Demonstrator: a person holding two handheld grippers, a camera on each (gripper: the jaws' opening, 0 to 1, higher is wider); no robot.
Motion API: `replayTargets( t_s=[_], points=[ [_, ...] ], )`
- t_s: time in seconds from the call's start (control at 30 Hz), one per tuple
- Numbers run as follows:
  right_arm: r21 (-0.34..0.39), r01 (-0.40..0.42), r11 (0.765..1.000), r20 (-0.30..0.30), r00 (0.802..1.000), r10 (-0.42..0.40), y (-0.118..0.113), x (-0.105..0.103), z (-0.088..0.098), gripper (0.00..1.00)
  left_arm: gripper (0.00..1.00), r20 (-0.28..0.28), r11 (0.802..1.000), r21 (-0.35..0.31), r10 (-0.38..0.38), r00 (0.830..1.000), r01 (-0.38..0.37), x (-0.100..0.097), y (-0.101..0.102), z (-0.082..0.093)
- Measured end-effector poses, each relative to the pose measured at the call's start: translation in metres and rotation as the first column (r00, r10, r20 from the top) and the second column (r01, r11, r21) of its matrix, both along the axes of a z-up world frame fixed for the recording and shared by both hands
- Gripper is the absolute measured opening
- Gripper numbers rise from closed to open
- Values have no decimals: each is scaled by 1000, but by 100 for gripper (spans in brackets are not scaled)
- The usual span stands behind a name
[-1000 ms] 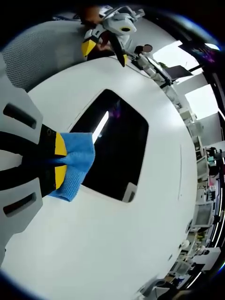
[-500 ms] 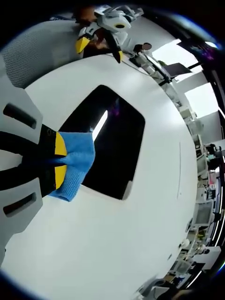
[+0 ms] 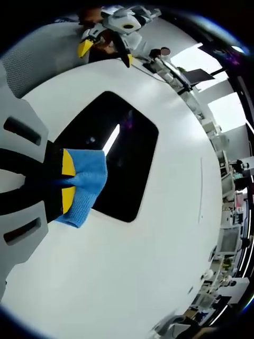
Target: Wipe the mirror surface with the cleaning cloth until all visible marks leave the cleaned area.
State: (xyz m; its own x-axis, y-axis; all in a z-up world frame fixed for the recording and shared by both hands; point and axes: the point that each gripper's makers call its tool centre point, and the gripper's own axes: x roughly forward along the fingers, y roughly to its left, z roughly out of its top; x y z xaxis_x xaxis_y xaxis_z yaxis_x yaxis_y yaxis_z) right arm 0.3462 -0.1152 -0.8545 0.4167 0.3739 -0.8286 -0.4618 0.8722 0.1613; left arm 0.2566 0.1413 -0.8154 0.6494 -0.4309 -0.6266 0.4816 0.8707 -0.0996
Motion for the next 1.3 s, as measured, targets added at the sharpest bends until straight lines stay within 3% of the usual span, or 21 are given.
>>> replayTargets(
  t_s=[1.3],
  points=[
    [-1,6,1000,10,1000,-5,1,54,0,0,99,-12,1000,3,18,1000,-18,1,4,-2]
  ],
)
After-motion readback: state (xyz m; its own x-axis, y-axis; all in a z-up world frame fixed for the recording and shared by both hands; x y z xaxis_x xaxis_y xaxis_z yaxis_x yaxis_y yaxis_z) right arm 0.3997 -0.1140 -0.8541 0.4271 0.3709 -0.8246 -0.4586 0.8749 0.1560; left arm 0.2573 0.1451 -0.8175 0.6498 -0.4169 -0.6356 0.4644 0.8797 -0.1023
